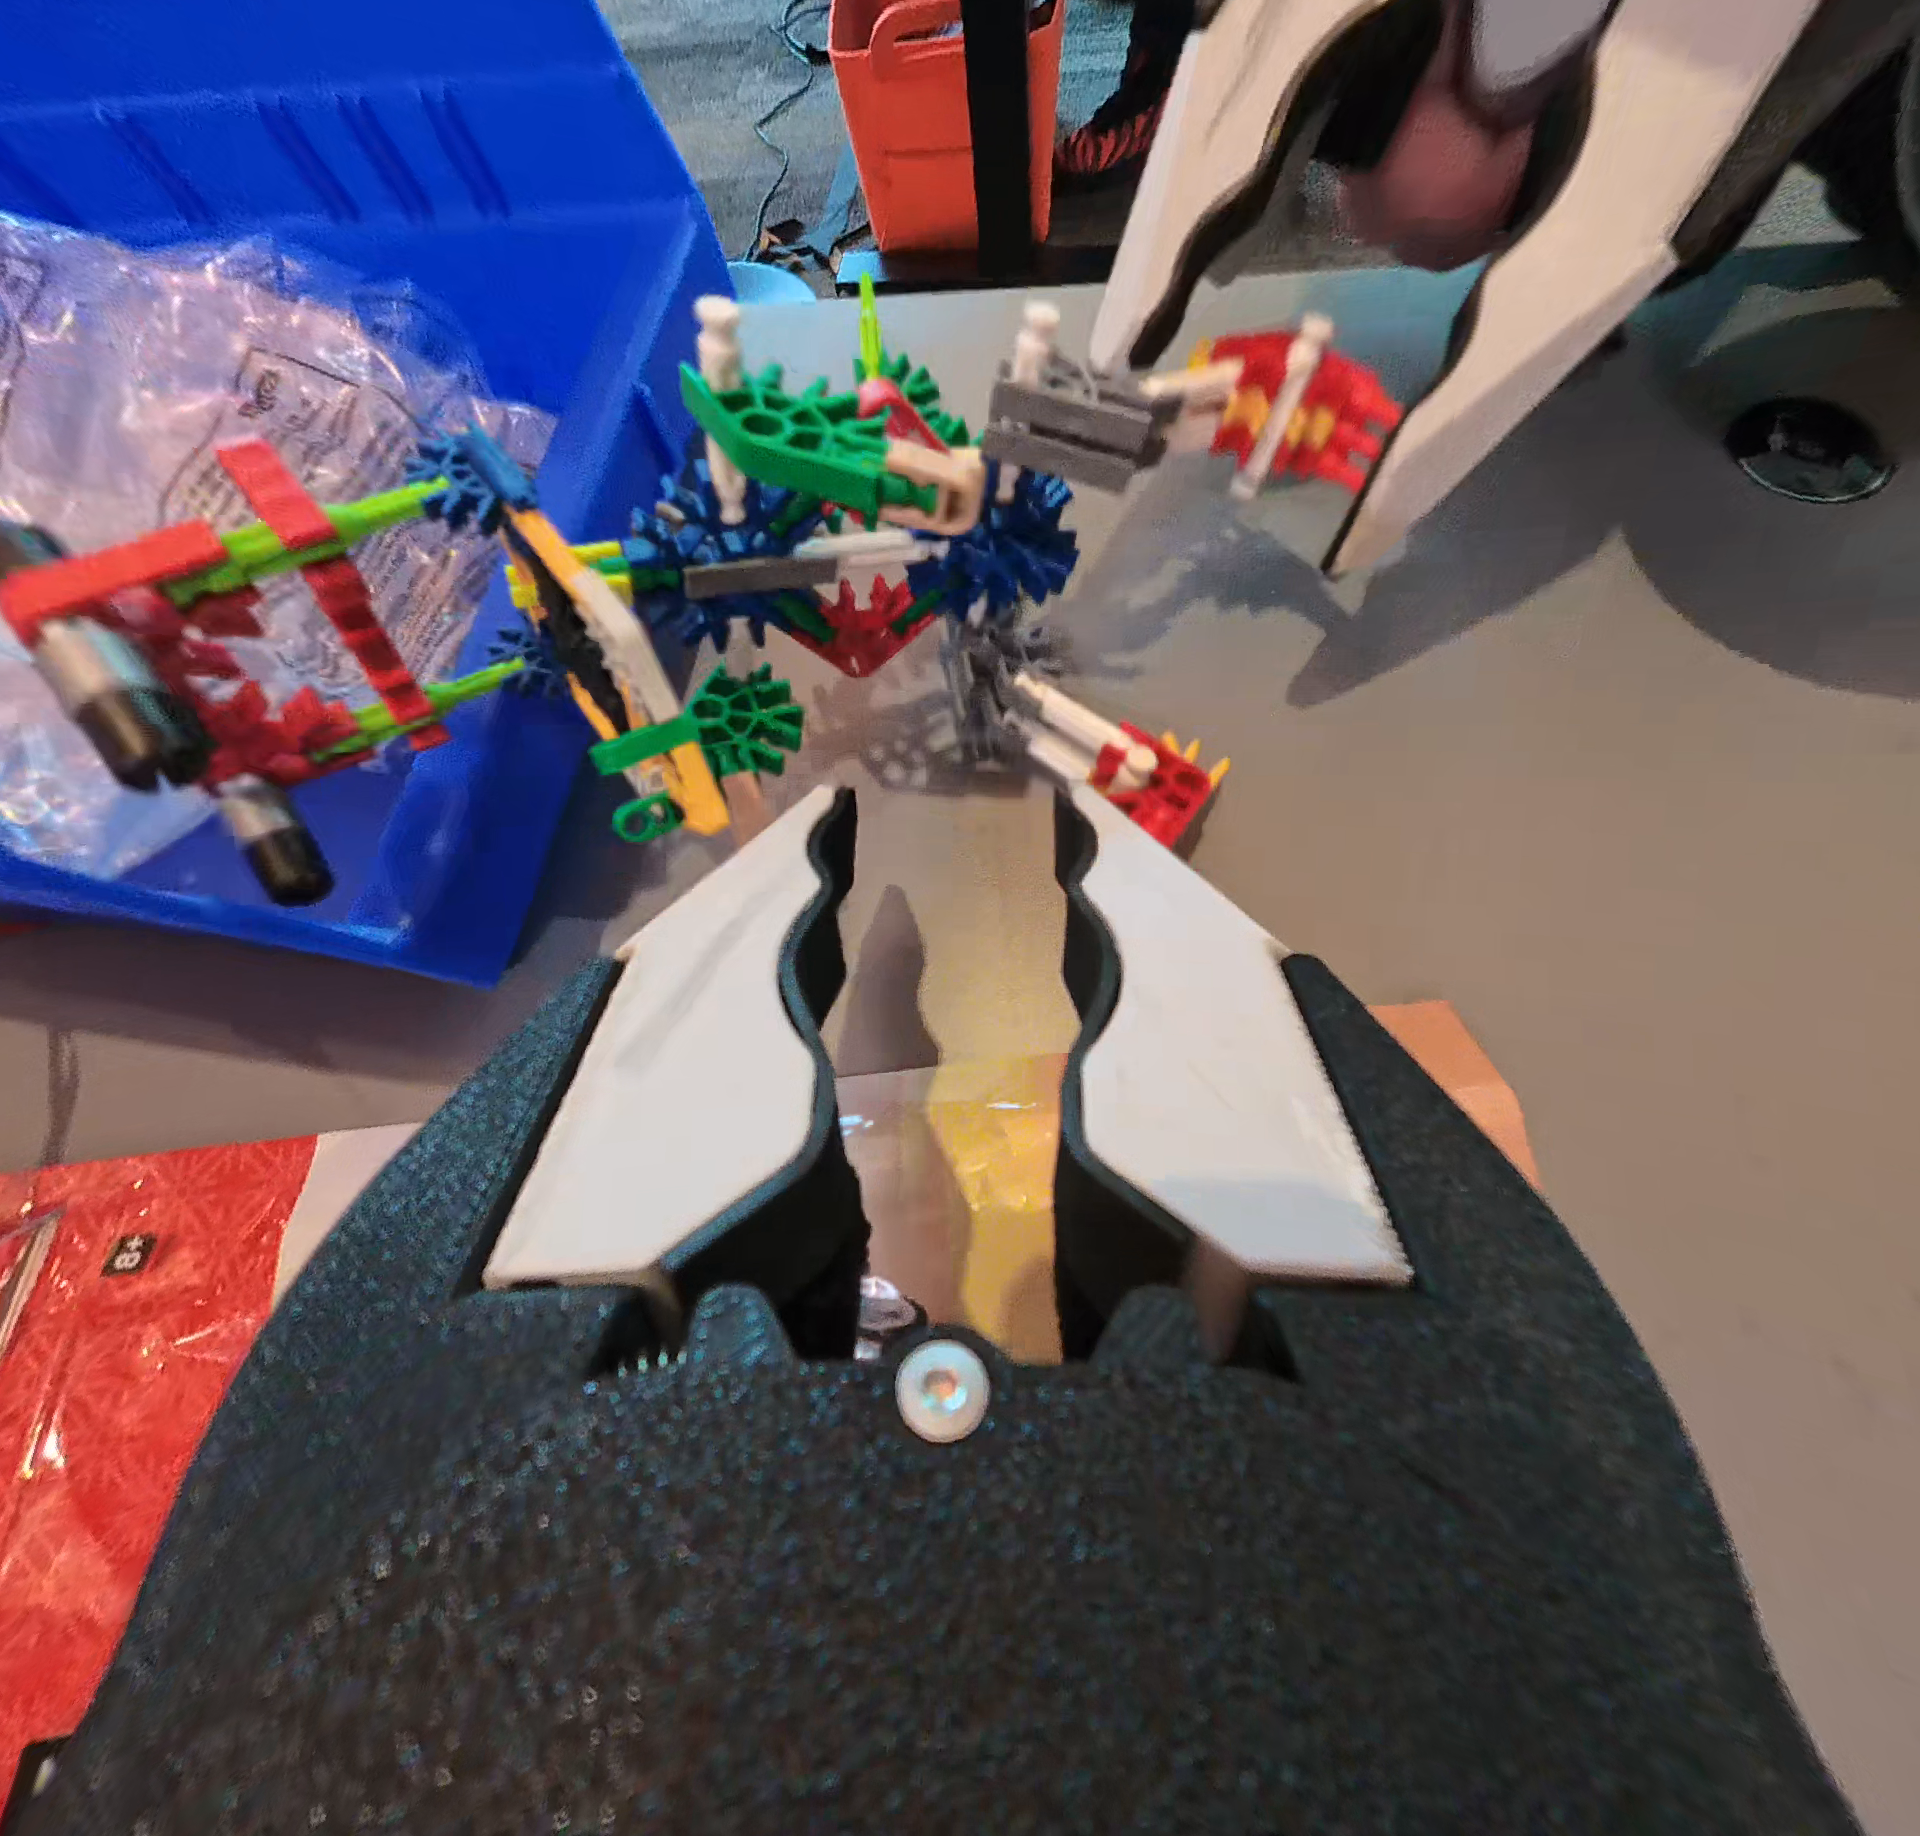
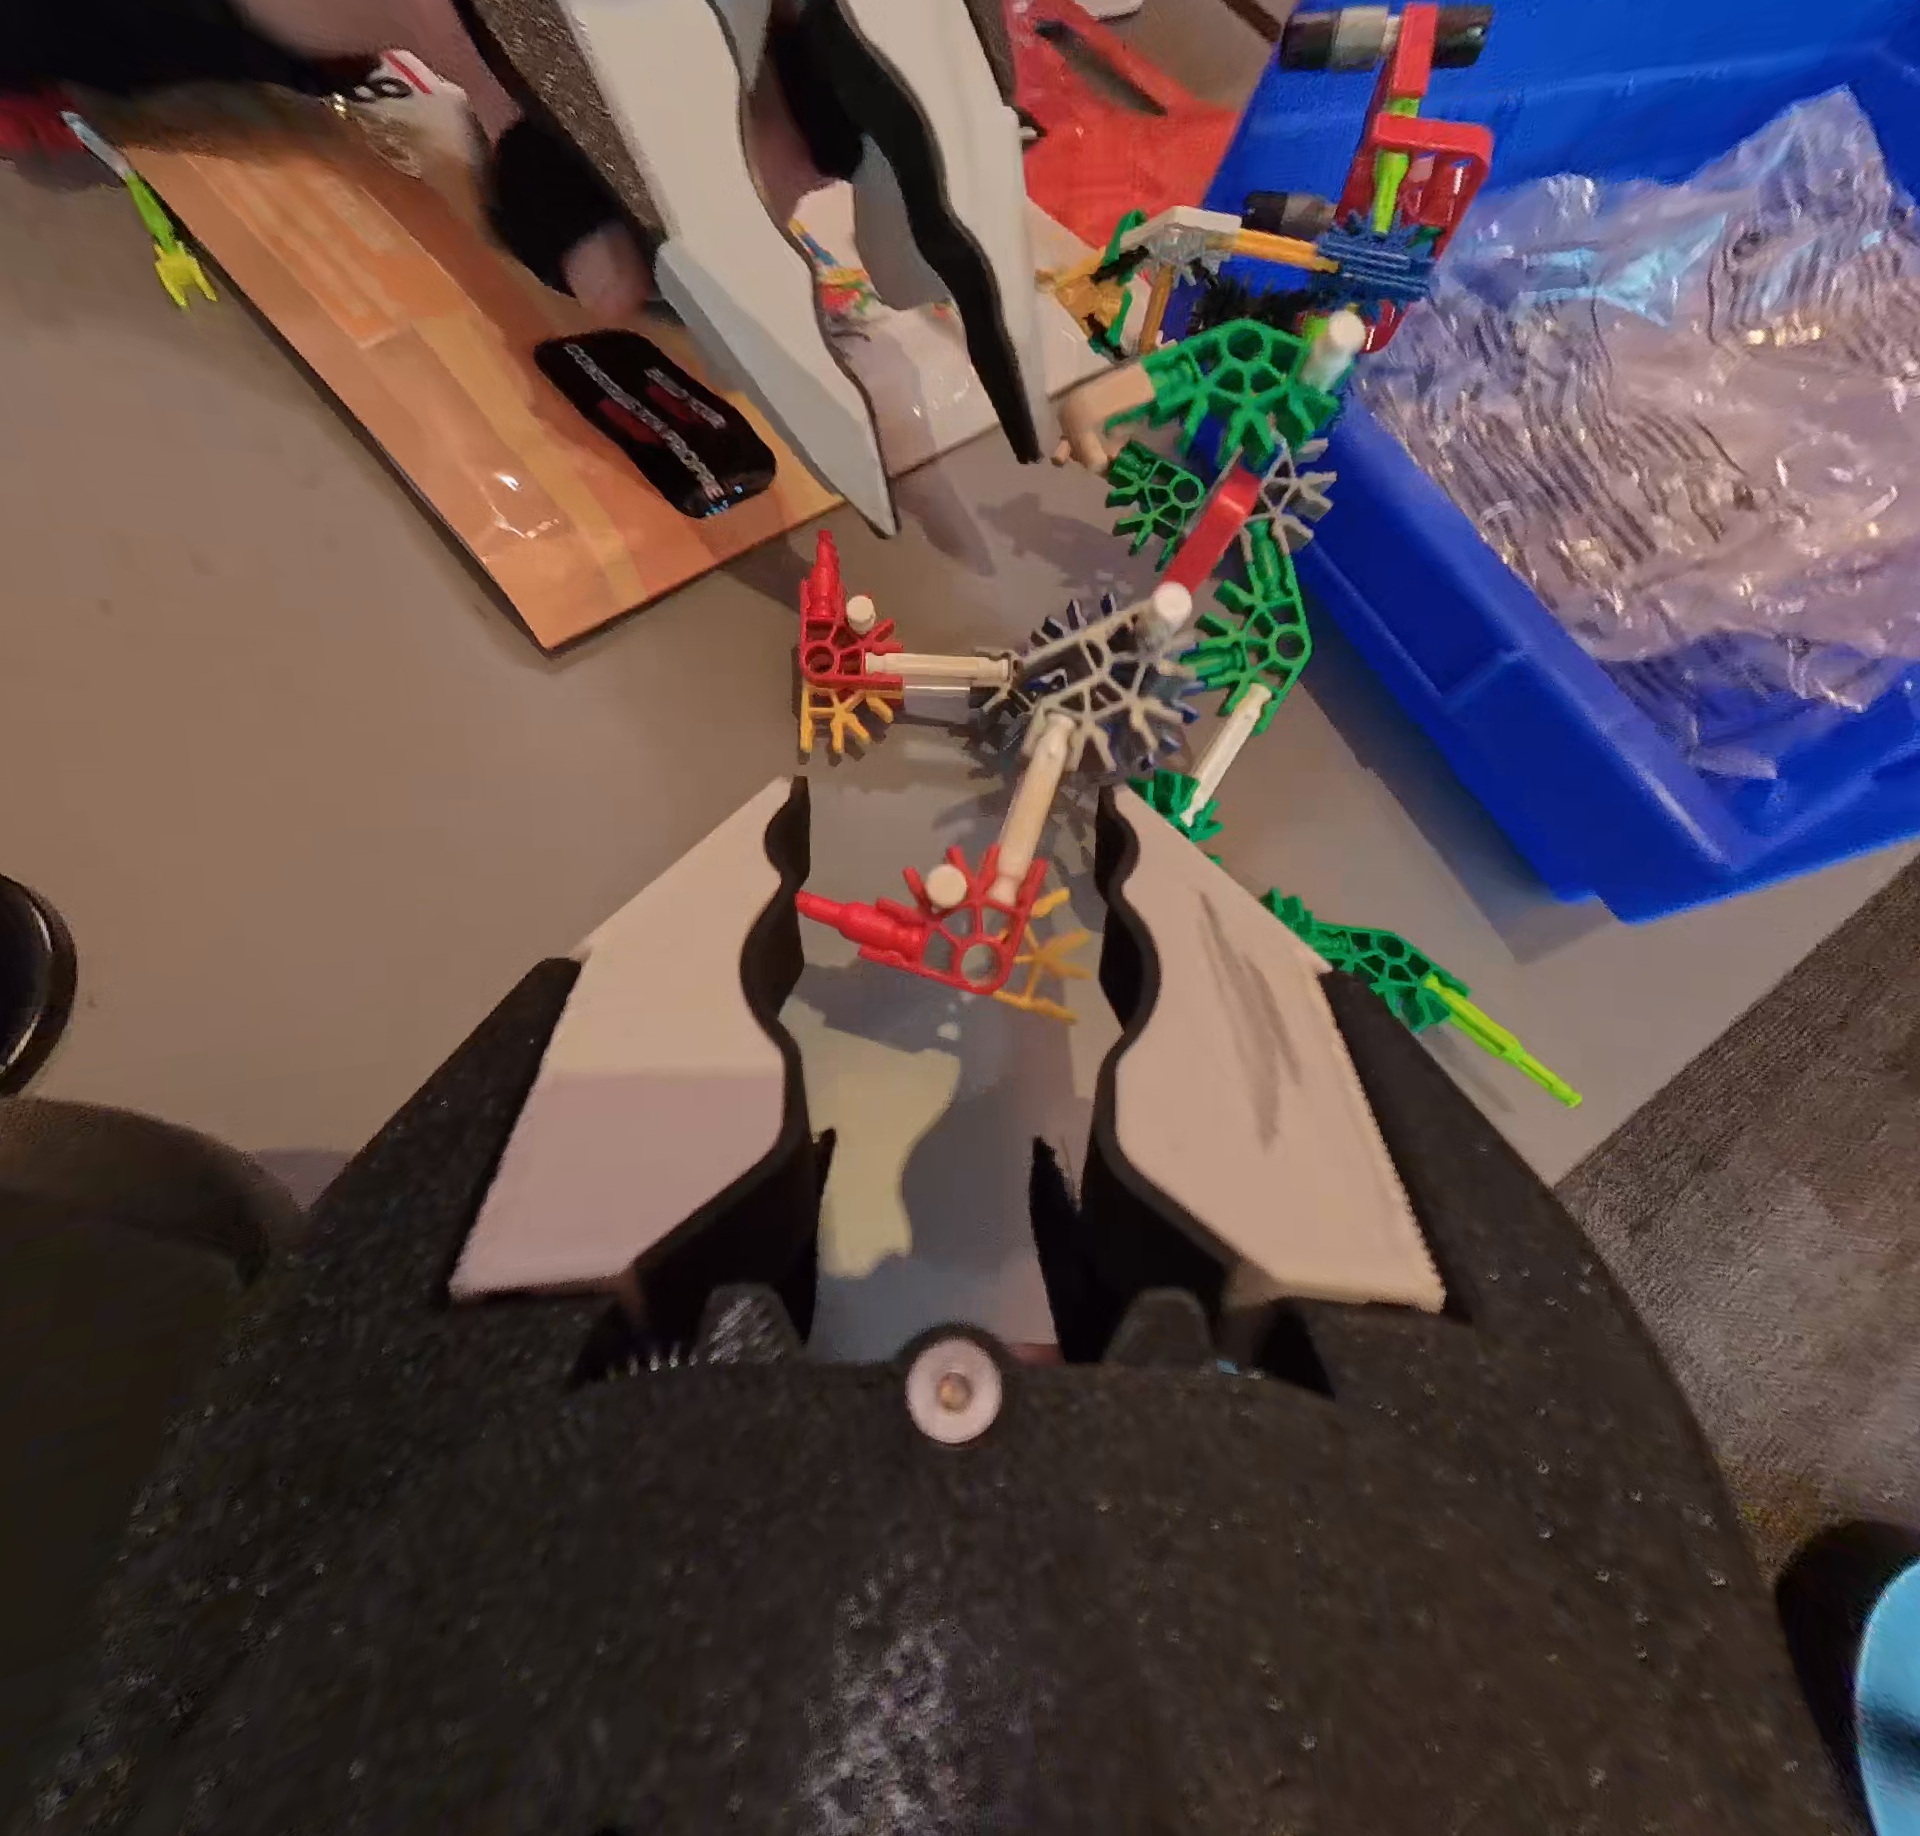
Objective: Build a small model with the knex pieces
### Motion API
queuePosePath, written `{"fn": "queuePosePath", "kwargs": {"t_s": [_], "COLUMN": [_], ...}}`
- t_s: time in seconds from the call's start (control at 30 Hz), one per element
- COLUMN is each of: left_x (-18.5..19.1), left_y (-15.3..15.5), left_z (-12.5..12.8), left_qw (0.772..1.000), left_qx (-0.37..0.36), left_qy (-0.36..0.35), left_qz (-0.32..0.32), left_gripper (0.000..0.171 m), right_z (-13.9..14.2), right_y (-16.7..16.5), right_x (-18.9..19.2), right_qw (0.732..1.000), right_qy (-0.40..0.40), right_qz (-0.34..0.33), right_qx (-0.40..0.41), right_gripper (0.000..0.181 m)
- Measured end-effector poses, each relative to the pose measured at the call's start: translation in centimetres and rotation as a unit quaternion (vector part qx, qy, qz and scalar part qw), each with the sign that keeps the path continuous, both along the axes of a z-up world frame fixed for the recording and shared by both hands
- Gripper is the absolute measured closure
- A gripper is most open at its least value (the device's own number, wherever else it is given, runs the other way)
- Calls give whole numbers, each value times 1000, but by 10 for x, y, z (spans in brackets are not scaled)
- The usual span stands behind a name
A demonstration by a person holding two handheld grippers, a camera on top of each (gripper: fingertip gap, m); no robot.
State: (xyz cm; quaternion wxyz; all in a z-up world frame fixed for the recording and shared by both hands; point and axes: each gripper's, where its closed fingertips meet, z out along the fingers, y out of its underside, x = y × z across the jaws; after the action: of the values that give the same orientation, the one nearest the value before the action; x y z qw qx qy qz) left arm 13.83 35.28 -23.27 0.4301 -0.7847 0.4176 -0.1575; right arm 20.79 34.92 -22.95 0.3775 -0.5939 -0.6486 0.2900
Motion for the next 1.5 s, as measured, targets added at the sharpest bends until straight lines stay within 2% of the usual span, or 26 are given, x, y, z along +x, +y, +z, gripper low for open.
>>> {"fn": "queuePosePath", "kwargs": {"t_s": [0.1, 0.23, 0.3, 0.37, 0.43, 0.47, 0.7, 0.93, 1.1, 1.2, 1.37, 1.5], "left_x": [0, -1, 1, 4, 7, 9, 28, 50, 35, 8, -18, -34], "left_y": [2, 0, -1, -3, -5, -6, -12, -14, -26, -36, -52, -68], "left_z": [-6, -9, -9, -9, -11, -11, -19, -18, -28, -37, -36, -35], "left_qw": [1000, 1000, 1000, 1000, 999, 999, 997, 989, 989, 988, 990, 990], "left_qx": [-10, -16, -17, -22, -30, -35, -78, -144, -146, -130, -131, -136], "left_qy": [12, 15, 17, 15, 16, 12, 17, -33, 14, 77, 36, 6], "left_qz": [5, 4, -1, -6, -13, -15, -17, 13, 24, 40, 45, 31], "left_gripper": [132, 132, 133, 132, 131, 130, 128, 120, 117, 113, 112, 123], "right_z": [-1, 14, 0, -15, -27, -29, -28, -32, -30, -23, -17, -7], "right_y": [23, 67, 70, 74, 64, 59, 35, 6, -6, -8, -10, -6], "right_x": [14, 38, 54, 61, 61, 58, 42, 22, 19, 22, 22, 25], "right_qw": [999, 995, 994, 995, 996, 998, 999, 998, 995, 997, 997, 996], "right_qy": [-8, 40, 35, 29, 15, 16, -6, -51, -76, -53, -31, -21], "right_qz": [-31, -84, -68, -64, -46, -34, -1, 34, 53, 57, 64, 65], "right_qx": [0, -28, -80, -66, -76, -56, -36, 2, 31, 3, -34, -52], "right_gripper": [127, 98, 106, 113, 122, 124, 124, 127, 119, 118, 118, 118]}}
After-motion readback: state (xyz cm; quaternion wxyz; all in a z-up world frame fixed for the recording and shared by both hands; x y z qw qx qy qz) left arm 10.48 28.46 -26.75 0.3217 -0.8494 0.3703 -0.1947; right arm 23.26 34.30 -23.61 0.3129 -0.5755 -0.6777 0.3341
